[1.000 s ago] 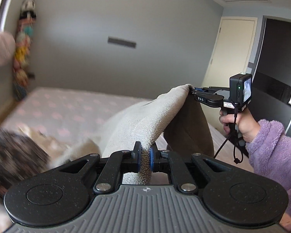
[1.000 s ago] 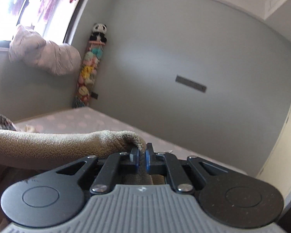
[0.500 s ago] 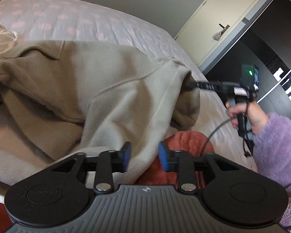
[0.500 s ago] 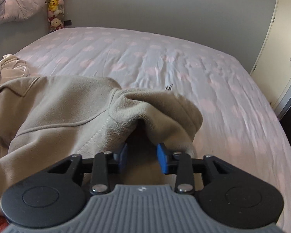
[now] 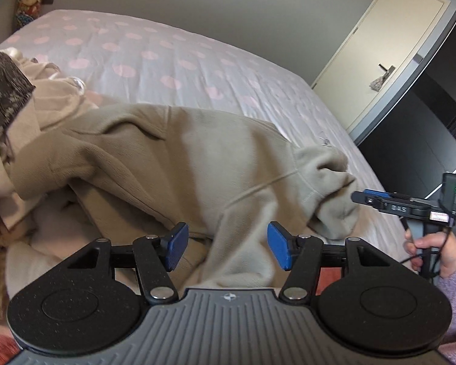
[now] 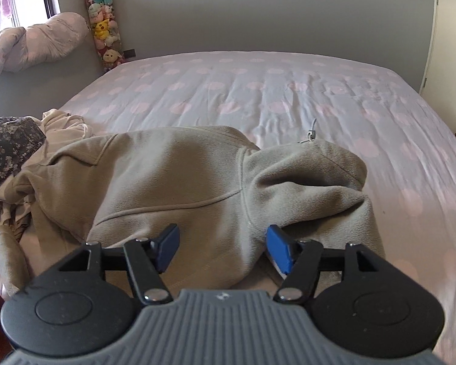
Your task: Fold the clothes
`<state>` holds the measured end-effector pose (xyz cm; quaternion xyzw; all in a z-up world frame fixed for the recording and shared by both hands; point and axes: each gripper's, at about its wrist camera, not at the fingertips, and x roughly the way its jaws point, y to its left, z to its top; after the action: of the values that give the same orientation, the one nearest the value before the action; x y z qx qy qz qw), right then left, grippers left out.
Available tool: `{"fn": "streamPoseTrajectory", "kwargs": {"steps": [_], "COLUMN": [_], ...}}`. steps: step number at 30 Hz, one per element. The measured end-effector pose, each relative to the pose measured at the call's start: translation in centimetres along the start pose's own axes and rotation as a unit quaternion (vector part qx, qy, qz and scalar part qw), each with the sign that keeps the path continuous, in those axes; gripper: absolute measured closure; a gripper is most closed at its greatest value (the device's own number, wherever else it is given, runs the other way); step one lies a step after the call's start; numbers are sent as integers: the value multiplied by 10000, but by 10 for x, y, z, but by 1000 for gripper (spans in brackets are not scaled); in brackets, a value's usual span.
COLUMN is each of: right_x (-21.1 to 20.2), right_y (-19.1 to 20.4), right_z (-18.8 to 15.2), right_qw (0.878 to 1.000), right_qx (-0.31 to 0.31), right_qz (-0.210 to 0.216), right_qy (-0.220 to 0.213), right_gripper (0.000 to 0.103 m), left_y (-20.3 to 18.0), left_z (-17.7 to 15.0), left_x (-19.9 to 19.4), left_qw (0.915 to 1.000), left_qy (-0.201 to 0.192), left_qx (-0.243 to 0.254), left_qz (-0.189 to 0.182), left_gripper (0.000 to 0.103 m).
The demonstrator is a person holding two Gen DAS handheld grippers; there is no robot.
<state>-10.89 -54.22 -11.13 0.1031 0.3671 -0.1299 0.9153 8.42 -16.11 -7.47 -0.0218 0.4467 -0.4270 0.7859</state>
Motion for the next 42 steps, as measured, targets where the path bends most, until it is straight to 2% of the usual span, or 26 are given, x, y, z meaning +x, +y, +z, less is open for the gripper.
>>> {"fn": "streamPoseTrajectory", "kwargs": {"steps": [4,9,16,20,24,29,30,31,32,33,34,36,38,42], "right_x": [15,40,80,104,125,143,144,144,145,143,141,131,113,67], "right_y": [2,-18,-38,-48,-55,-59,-58,-57,-55,-52,-49,-40,-33,-23], "right_z": [-2,-9,-15,-14,-10,-1,2,5,8,12,16,27,42,70], "right_qw": [9999,9982,9945,9919,9897,9881,9885,9888,9892,9903,9913,9940,9952,9935], "right_qx": [42,503,802,956,1074,1226,1237,1247,1247,1182,1113,924,763,626], "right_qz": [-14,-100,-149,-145,-156,-179,-187,-195,-207,-247,-289,-411,-602,-714], "right_qy": [94,324,662,828,939,911,853,795,739,691,636,416,64,-625], "right_gripper": [33,32,32,32,31,31,38,57,67,71,80,87,89,90], "left_y": [14,32,70,83,92,95,95,94,94,94,94,92,87,79], "left_z": [17,37,48,43,34,24,22,20,19,20,21,22,22,29], "left_x": [7,24,41,51,63,85,90,93,96,96,97,93,85,55], "left_qw": [9997,9979,9873,9714,9508,9250,9208,9194,9182,9217,9251,9332,9372,9525], "left_qy": [53,161,464,731,901,881,844,757,667,563,457,221,-52,-498], "left_qx": [92,173,409,909,1416,1940,2009,2009,2003,1920,1834,1615,1484,1100], "left_qz": [230,605,1466,2070,2604,3147,3234,3296,3352,3324,3294,3203,3156,2796], "left_gripper": [47,47,46,45,45,43,43,43,44,51,60,68,73,78]}}
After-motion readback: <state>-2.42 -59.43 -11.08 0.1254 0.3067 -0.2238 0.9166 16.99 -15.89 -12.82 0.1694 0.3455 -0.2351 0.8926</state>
